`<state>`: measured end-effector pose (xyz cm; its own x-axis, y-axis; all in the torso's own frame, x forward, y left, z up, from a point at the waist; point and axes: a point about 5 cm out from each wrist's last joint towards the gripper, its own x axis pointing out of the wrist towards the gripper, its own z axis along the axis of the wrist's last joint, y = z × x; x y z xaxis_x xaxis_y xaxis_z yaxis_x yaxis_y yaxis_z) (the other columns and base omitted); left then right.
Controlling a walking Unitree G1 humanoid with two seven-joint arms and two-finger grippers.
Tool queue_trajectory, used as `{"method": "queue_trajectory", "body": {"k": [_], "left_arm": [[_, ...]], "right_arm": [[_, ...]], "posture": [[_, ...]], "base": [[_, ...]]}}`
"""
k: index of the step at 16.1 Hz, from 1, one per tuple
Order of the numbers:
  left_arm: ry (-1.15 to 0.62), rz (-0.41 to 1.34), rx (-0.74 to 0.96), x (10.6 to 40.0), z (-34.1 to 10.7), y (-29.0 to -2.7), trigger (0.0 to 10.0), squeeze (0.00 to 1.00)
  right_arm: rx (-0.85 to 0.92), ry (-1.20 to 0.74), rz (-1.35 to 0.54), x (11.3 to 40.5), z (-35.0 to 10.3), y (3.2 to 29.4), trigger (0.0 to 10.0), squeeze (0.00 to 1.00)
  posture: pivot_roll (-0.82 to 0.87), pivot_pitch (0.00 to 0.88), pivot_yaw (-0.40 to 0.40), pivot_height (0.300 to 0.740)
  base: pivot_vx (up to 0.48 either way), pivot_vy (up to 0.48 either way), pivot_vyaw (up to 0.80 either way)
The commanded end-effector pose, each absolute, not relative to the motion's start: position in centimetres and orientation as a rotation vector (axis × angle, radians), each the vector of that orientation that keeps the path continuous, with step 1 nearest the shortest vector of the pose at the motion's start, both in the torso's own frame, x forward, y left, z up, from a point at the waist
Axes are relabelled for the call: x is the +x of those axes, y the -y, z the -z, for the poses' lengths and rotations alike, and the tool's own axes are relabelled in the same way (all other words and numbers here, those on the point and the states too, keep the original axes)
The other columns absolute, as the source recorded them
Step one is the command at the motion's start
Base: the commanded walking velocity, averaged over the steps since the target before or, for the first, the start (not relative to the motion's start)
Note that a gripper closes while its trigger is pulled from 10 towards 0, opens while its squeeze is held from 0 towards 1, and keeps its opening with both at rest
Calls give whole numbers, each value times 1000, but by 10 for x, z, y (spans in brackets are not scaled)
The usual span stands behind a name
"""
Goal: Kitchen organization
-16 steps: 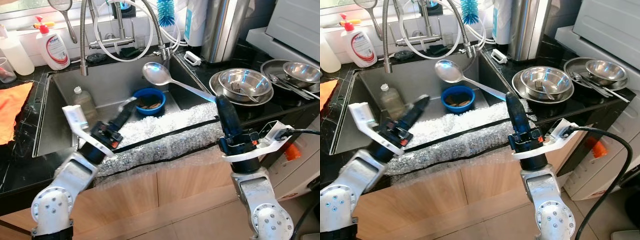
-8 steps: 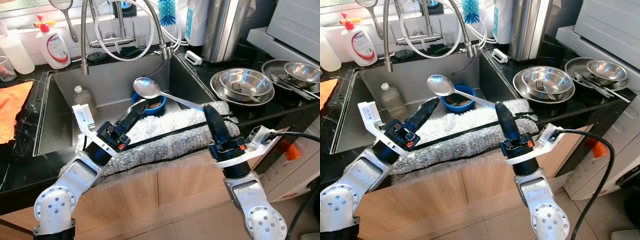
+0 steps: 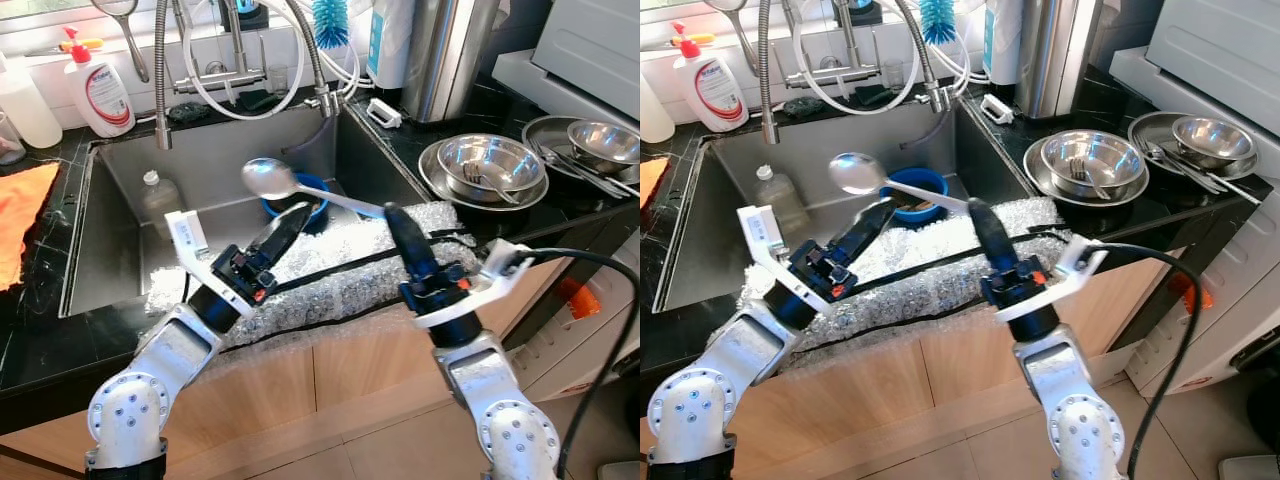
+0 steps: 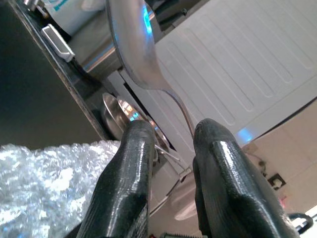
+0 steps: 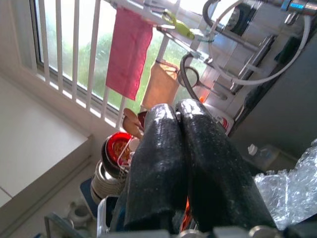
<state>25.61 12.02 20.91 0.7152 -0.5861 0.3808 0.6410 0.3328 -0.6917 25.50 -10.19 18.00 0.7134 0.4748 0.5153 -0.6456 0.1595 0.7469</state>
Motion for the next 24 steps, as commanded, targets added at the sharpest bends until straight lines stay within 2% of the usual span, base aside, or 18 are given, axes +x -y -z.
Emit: {"method": "queue_trajectory", "body": {"k": [1, 14, 15, 16, 17, 24], "left_arm": [[65, 783, -938, 259, -209, -120, 10000, 0], [109, 780, -995, 262, -214, -116, 10000, 0], [109, 770, -997, 263, -213, -116, 9020, 0], [111, 769, -999, 263, -213, -116, 4118, 0], [114, 767, -1000, 263, -213, -117, 0, 0], [131, 757, -1032, 262, -214, -120, 0, 0]], "right_arm": [[1216, 183, -848, 253, -188, 90, 10000, 0], [1180, 58, -895, 249, -178, 77, 10000, 0], [1181, 63, -902, 248, -178, 77, 10000, 0], [1180, 61, -902, 248, -178, 77, 10000, 0], [1180, 60, -903, 248, -178, 77, 10000, 0], [1186, 61, -902, 249, -178, 77, 10000, 0]], "posture": [[-75, 72, 45, 740], [-83, 57, 40, 740], [-83, 58, 38, 740], [-83, 58, 38, 740], [-82, 62, 38, 740], [-82, 62, 38, 740]], "base": [[0, 0, 0], [0, 0, 0], [0, 0, 0], [0, 0, 0], [0, 0, 0], [0, 0, 0]]}}
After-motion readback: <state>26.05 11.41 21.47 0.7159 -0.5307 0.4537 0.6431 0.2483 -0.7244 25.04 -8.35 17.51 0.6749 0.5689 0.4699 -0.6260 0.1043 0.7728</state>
